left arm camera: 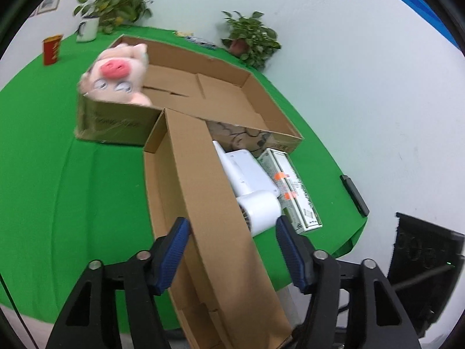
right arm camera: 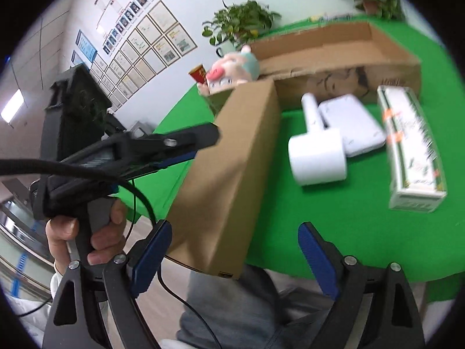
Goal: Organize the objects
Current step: 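Lift the cardboard insert and carry it over the open box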
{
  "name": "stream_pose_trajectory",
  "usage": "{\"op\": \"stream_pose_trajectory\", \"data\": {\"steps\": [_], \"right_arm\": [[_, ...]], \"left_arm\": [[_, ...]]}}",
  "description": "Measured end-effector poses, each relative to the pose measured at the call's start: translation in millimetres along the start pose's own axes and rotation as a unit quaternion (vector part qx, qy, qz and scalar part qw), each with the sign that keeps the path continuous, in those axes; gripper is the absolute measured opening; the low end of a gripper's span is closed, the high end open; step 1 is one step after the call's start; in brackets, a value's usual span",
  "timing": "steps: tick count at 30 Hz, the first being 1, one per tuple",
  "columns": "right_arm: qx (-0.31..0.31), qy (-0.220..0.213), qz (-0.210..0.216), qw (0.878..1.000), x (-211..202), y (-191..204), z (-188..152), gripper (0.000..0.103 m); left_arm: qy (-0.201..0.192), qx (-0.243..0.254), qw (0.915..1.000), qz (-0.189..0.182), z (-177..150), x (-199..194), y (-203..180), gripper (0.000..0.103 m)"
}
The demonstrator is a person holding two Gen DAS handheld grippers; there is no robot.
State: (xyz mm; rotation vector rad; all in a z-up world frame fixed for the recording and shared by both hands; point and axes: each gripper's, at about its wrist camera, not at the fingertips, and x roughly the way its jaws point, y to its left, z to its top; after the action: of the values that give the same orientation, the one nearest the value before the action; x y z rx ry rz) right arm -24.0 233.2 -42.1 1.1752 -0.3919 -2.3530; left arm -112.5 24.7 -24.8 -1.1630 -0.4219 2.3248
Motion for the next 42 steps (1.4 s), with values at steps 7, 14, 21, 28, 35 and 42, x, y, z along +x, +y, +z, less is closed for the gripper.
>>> {"op": "stream_pose_trajectory", "data": {"steps": [7, 14, 21, 28, 35, 42], "right_arm": [[-0.075, -0.027, -0.049, 0.996, -6, 19, 1, 0.089], [-0.067, -0.021, -0.086, 0.994, 2, 1, 4, 0.087], [-0.074, -0.009, -0.118, 0.99, 13, 5, 6, 0.033], [-0.029, 0.035, -0.142, 0.989, 32, -18, 7, 0.017], [-0.057, 0.047, -0.094, 0.993, 45, 15, 4, 0.023], [-0.051, 0.009, -0.131, 0.99, 51, 14, 26, 0.03]], "left_arm": [[0.006, 0.044, 0.9984, -0.036, 18, 24, -24, 0.046], [0.003, 0.044, 0.9979, -0.048, 16, 23, -23, 0.046], [0.004, 0.03, 0.9993, -0.023, 4, 17, 1, 0.048], [0.005, 0.006, 0.9994, 0.033, -8, 11, 36, 0.053], [0.028, -0.018, 0.9981, 0.051, -20, 16, 65, 0.047], [0.032, -0.012, 0.9966, 0.074, -24, 20, 67, 0.023]]}}
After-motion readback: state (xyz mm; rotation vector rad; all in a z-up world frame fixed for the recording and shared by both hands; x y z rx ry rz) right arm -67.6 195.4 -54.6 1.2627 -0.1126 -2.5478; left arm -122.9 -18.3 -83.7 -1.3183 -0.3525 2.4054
